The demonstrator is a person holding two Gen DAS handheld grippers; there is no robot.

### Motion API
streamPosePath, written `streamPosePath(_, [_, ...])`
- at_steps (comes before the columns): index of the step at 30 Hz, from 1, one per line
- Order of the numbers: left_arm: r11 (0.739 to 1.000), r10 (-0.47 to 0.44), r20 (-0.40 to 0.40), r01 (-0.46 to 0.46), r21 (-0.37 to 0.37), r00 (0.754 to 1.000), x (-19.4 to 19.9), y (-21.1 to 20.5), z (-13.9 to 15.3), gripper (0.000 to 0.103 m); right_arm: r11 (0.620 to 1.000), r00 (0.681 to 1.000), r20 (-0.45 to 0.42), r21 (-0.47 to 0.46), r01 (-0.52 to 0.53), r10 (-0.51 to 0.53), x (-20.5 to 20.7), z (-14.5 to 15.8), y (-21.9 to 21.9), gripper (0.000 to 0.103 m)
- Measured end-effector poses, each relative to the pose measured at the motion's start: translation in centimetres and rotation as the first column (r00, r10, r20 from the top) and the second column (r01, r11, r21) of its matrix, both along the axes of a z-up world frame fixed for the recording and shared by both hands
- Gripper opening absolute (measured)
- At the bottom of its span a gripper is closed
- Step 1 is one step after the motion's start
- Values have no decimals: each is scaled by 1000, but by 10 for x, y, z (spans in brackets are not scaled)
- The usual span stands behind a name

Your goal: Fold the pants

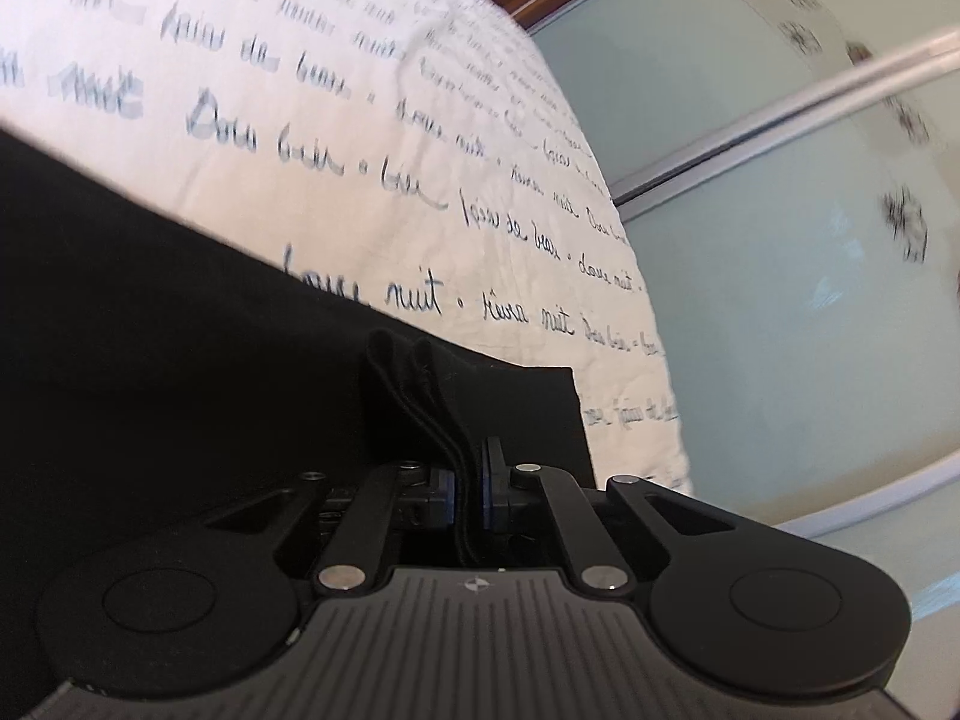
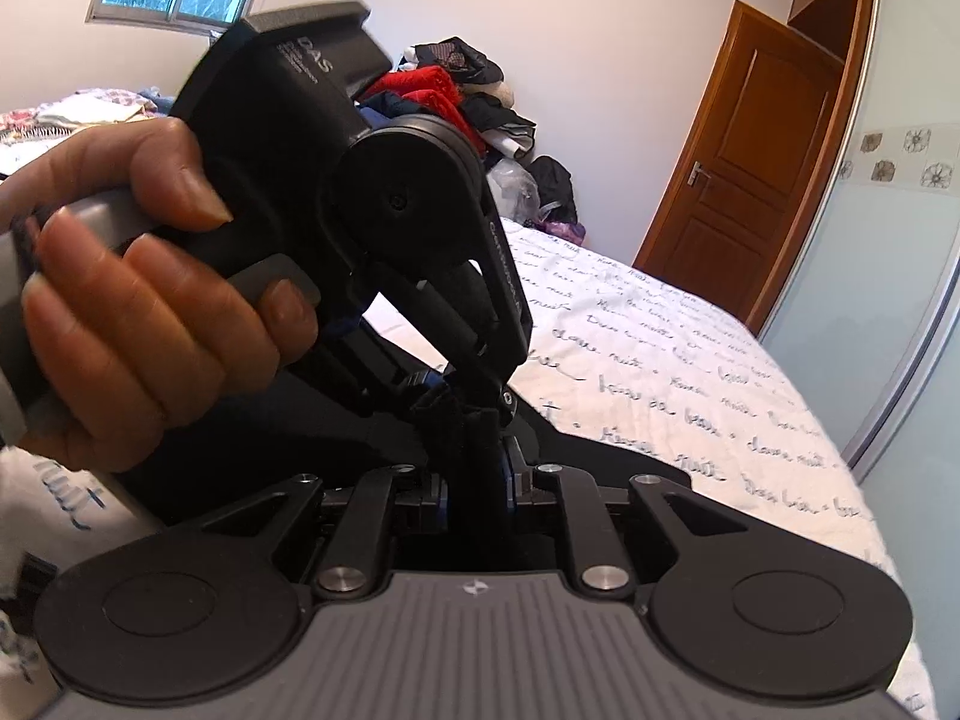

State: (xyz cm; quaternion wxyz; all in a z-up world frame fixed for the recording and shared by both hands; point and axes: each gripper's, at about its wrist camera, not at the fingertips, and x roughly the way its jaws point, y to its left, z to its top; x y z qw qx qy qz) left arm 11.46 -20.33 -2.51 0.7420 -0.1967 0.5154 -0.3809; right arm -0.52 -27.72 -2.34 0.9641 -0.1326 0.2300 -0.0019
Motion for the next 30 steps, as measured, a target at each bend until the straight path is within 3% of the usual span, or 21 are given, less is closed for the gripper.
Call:
streamPosePath(7, [991, -18, 238, -14, 133, 971, -21, 24, 22, 10, 984, 999, -13, 171, -46, 49, 3, 9, 5, 16])
streamPosePath(15, [962, -65, 447, -63, 266, 892, -34, 48, 38, 10, 952, 991, -27, 284, -116, 129, 19, 14, 24, 16])
streamPosePath(18, [954, -62, 470, -86, 286, 881, -32, 61, 36, 10, 946, 986, -31, 288, -147, 163, 29, 14, 28, 16])
streamPosePath(30, [945, -5, 462, -146, 291, 887, -6, 117, 25, 11, 920, 961, -58, 310, -241, 271, 61, 14, 65, 16])
